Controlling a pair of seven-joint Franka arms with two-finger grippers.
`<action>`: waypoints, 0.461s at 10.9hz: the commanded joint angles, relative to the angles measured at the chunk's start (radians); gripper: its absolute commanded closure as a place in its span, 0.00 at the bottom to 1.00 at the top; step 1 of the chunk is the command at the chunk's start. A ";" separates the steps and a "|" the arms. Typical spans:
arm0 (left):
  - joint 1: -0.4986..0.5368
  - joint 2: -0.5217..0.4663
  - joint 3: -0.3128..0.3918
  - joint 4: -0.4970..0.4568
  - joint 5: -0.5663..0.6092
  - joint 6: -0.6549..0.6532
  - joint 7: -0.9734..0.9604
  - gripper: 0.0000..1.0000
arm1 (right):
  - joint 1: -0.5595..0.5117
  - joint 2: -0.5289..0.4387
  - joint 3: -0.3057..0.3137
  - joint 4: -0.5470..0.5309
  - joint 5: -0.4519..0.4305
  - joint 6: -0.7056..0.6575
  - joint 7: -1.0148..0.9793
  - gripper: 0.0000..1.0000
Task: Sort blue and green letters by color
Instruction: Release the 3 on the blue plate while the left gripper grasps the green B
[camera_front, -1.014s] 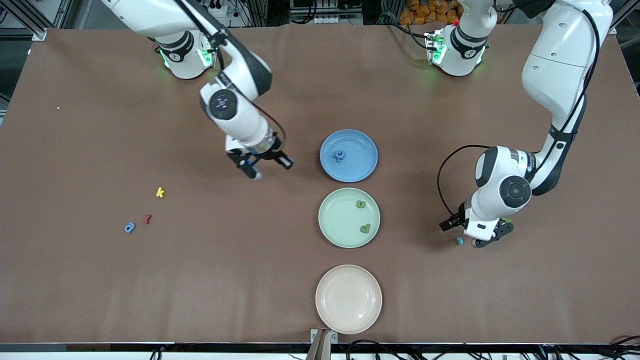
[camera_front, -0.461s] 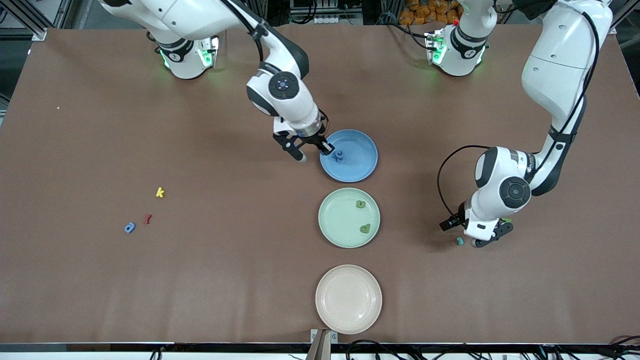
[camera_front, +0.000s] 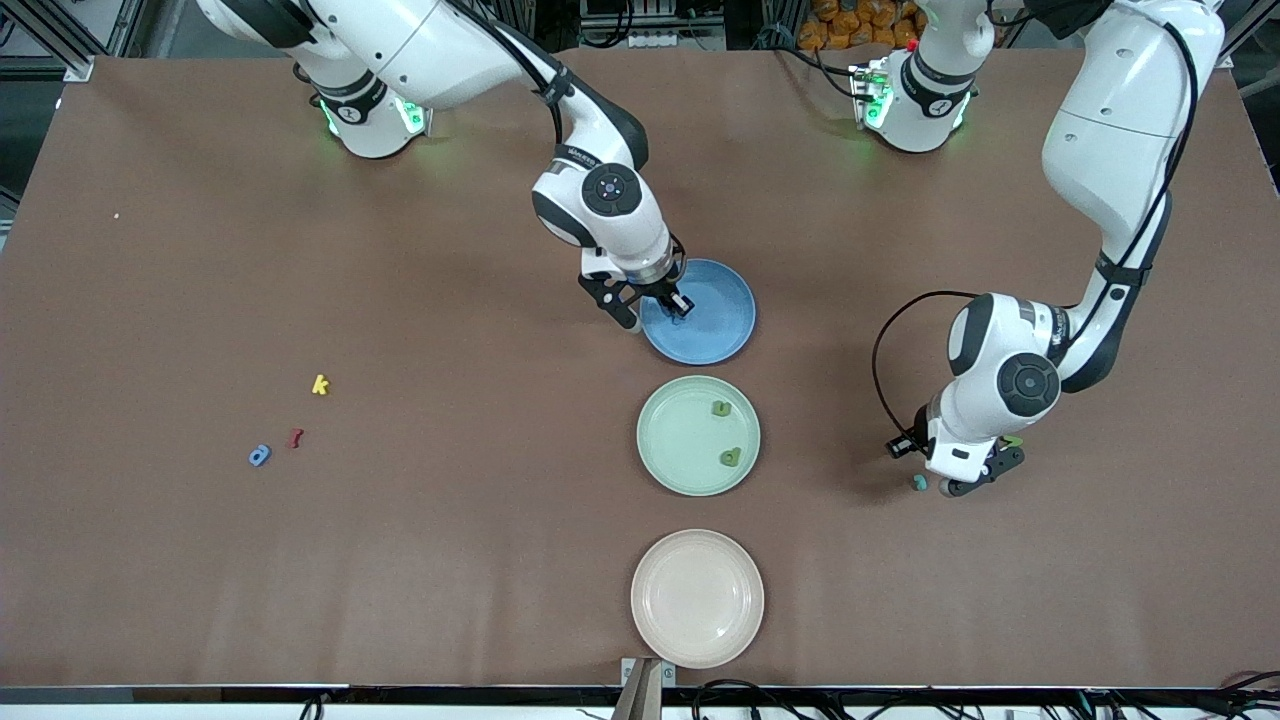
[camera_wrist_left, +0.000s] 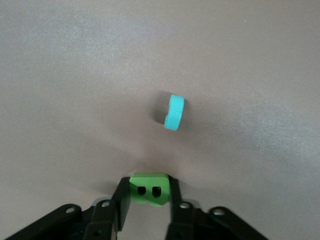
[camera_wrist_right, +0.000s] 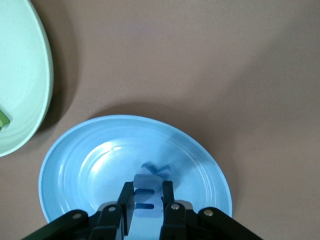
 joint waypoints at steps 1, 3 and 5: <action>0.005 0.006 0.001 -0.005 0.023 0.004 -0.015 1.00 | 0.006 0.050 -0.003 0.050 -0.070 0.000 0.031 0.86; 0.003 -0.003 0.001 0.000 0.023 0.002 -0.016 1.00 | 0.007 0.054 -0.003 0.056 -0.078 0.000 0.031 0.69; -0.006 -0.019 -0.006 0.004 0.018 0.002 -0.019 1.00 | 0.011 0.051 0.001 0.056 -0.073 -0.002 0.053 0.37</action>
